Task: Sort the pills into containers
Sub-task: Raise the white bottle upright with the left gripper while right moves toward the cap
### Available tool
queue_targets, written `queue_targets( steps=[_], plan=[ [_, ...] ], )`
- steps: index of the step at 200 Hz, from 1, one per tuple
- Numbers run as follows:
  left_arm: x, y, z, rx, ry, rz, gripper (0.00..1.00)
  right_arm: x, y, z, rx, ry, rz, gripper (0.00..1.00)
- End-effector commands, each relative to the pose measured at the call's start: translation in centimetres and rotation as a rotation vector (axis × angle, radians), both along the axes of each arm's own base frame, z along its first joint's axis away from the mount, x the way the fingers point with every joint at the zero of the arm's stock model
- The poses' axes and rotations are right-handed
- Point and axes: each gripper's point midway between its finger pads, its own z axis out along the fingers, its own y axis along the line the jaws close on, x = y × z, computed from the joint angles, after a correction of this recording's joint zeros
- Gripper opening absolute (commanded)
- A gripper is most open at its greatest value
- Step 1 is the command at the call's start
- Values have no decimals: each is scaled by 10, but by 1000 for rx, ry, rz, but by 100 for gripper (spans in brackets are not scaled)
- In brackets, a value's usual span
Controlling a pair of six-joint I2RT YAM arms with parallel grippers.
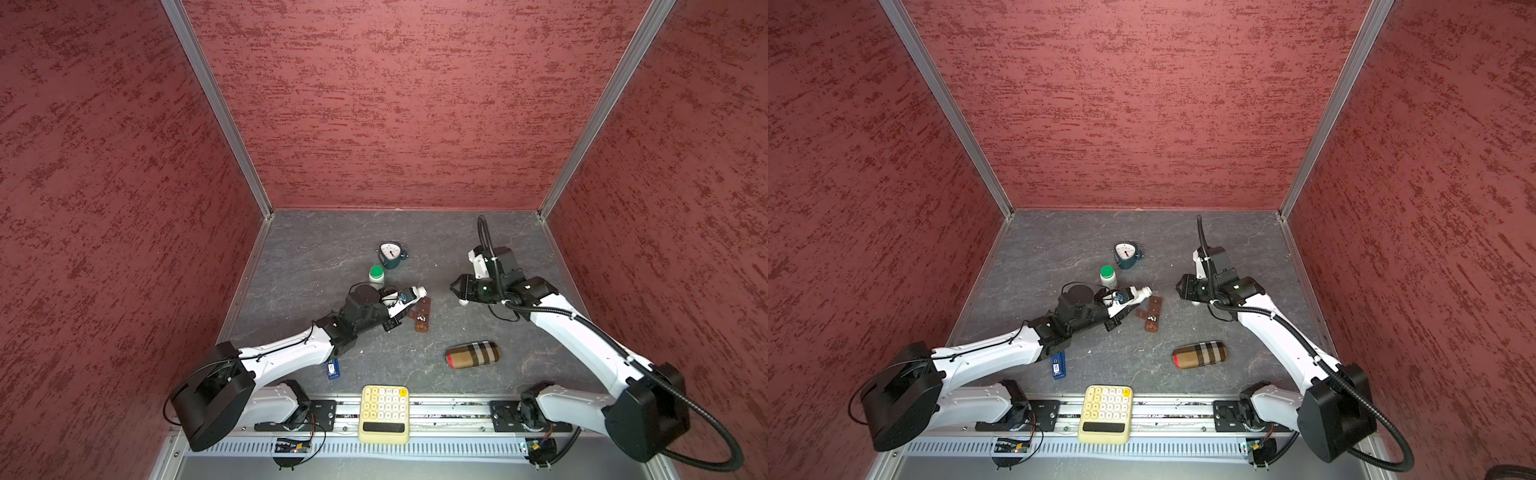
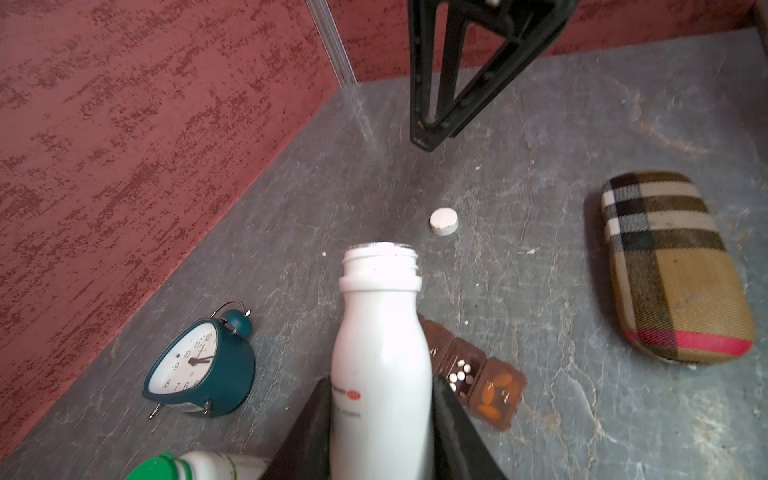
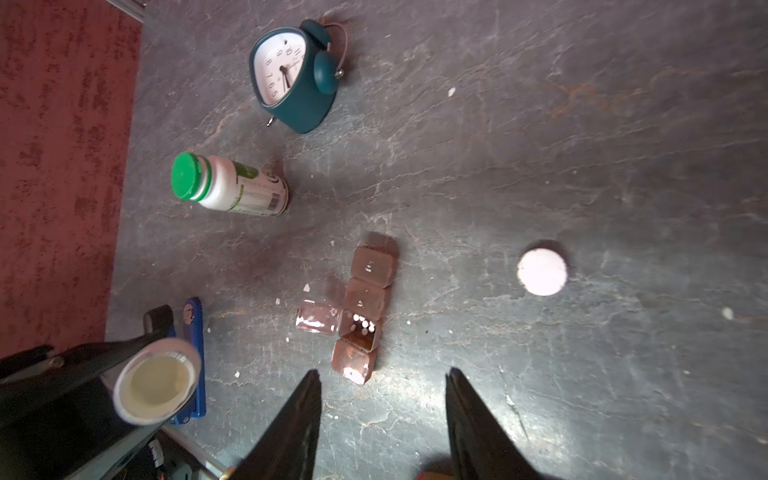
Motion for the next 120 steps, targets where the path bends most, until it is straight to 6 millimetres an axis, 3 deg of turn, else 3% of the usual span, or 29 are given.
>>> queue_targets(
  steps=[1, 46, 90, 120],
  plan=[
    [-7, -10, 51, -261, -85, -56, 0, 8, -22, -5, -145, 11, -71, 50],
    [-20, -17, 58, -410, -105, -141, 0, 15, -39, -24, -262, 92, -150, 49],
    [-29, -33, 48, -445, -67, -224, 0, 16, -44, -53, -313, 183, -193, 51],
    [-34, -40, 42, -447, -63, -248, 0, 21, -40, -62, -301, 200, -214, 51]
  ],
)
